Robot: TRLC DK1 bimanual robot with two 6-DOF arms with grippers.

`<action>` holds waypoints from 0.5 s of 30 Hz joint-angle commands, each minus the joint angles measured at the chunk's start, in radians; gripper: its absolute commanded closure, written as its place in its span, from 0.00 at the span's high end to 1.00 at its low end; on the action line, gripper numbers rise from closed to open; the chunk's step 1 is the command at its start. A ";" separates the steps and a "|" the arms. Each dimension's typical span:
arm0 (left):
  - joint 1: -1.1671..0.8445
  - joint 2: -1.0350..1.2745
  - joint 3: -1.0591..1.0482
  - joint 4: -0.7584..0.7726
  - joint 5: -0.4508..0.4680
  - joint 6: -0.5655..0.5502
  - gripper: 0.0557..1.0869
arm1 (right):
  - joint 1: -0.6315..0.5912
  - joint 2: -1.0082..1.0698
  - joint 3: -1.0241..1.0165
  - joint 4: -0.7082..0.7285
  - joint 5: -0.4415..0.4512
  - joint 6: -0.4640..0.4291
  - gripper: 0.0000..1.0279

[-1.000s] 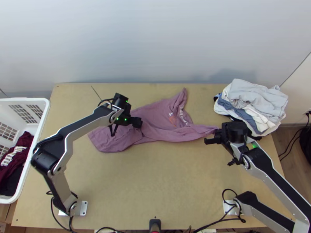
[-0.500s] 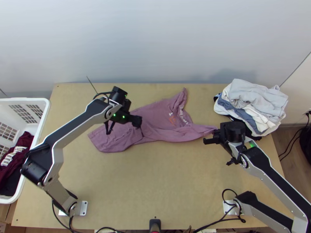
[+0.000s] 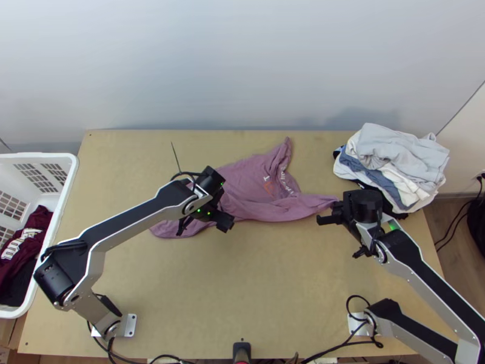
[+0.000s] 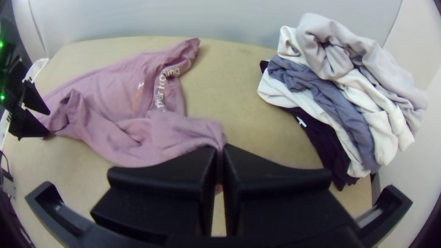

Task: Fold the t-shirt

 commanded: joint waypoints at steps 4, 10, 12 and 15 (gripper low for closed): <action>0.036 0.093 -0.045 0.110 -0.094 0.026 0.95 | 0.001 -0.023 -0.006 -0.018 -0.001 -0.004 0.03; 0.051 0.125 -0.026 0.168 -0.097 0.023 0.80 | -0.001 -0.023 -0.006 -0.018 -0.001 -0.004 0.03; 0.051 0.125 -0.025 0.185 -0.102 0.020 0.69 | -0.004 -0.023 -0.006 -0.018 0.001 -0.004 0.03; 0.050 0.122 -0.028 0.208 -0.112 0.020 0.50 | -0.005 -0.025 -0.008 -0.019 0.001 -0.004 0.03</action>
